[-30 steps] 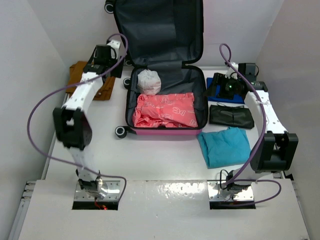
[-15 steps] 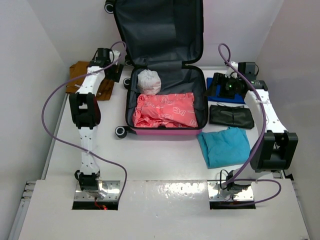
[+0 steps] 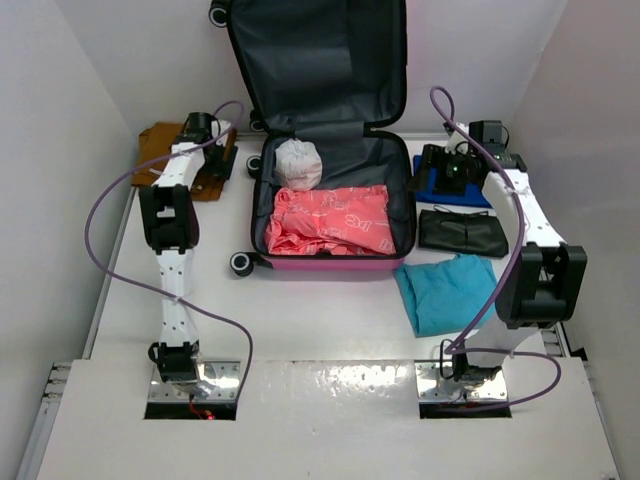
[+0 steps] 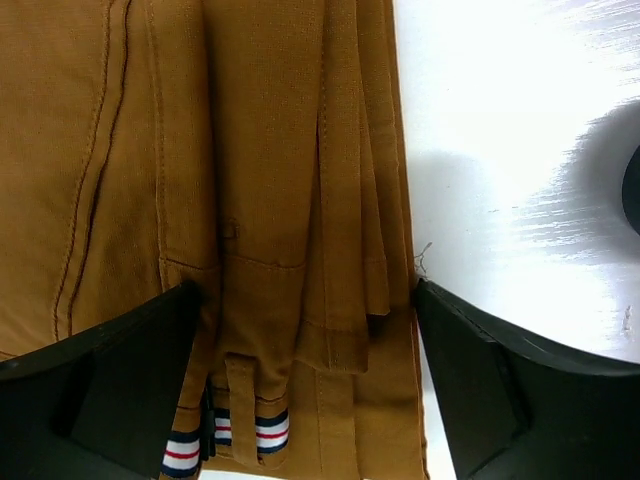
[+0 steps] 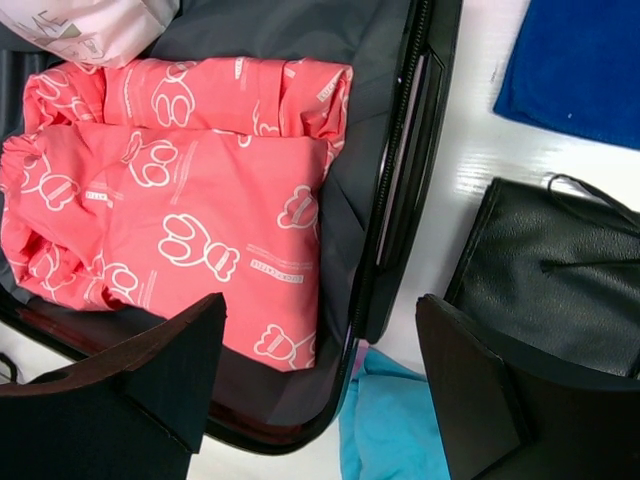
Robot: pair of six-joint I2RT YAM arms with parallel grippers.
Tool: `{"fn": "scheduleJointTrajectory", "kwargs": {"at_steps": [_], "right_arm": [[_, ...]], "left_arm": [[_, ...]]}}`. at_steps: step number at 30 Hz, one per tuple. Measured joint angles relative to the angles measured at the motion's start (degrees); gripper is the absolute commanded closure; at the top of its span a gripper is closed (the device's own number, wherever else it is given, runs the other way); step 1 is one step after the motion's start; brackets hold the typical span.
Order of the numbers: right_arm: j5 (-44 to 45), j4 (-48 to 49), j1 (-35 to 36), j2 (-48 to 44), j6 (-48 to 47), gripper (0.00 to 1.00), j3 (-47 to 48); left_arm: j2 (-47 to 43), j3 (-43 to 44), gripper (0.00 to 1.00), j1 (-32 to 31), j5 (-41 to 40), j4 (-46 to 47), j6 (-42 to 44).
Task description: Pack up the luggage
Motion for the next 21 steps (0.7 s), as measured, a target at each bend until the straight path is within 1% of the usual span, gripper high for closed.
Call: {"fn": "scheduleJointTrajectory", "kwargs": {"at_steps": [2, 5, 6, 7, 9, 12, 13, 15, 16, 18, 21], "right_arm": [[0.0, 0.0, 0.2, 0.5, 0.0, 0.23, 0.7], [0.0, 0.0, 0.5, 1.0, 0.0, 0.23, 1.7], [0.0, 0.0, 0.5, 1.1, 0.0, 0.25, 2.0], [0.0, 0.0, 0.6, 1.2, 0.0, 0.27, 2.3], [0.0, 0.0, 0.8, 1.5, 0.0, 0.27, 2.7], [0.0, 0.0, 0.9, 2.0, 0.0, 0.30, 2.8], [0.0, 0.0, 0.9, 2.1, 0.0, 0.30, 2.8], [0.0, 0.0, 0.9, 2.2, 0.0, 0.32, 2.8], [0.0, 0.0, 0.9, 2.2, 0.0, 0.34, 2.8], [0.0, 0.0, 0.9, 2.2, 0.0, 0.35, 2.8], [0.0, -0.1, 0.9, 2.2, -0.2, 0.36, 2.8]], "left_arm": [[0.2, 0.2, 0.08, 0.0, -0.5, 0.0, -0.3], [0.6, 0.7, 0.21, 0.4, -0.3, -0.2, -1.6], [0.7, 0.8, 0.25, 0.6, -0.1, -0.3, -1.9], [0.8, 0.9, 0.35, 0.9, 0.2, -0.3, -2.1], [1.0, 1.1, 0.40, 1.2, 0.3, -0.2, -2.5], [1.0, 1.2, 0.55, 1.6, 1.0, -0.2, -2.8], [1.0, 1.3, 0.70, 1.7, 1.2, -0.2, -2.8], [1.0, 1.3, 0.84, 1.7, 2.1, -0.2, -3.0], [1.0, 1.1, 0.94, 1.7, 2.6, -0.2, -2.8], [0.3, 0.2, 1.00, 1.8, 3.4, 0.1, -2.7], [-2.1, -4.0, 1.00, 2.1, 5.2, 2.0, -2.7]]}}
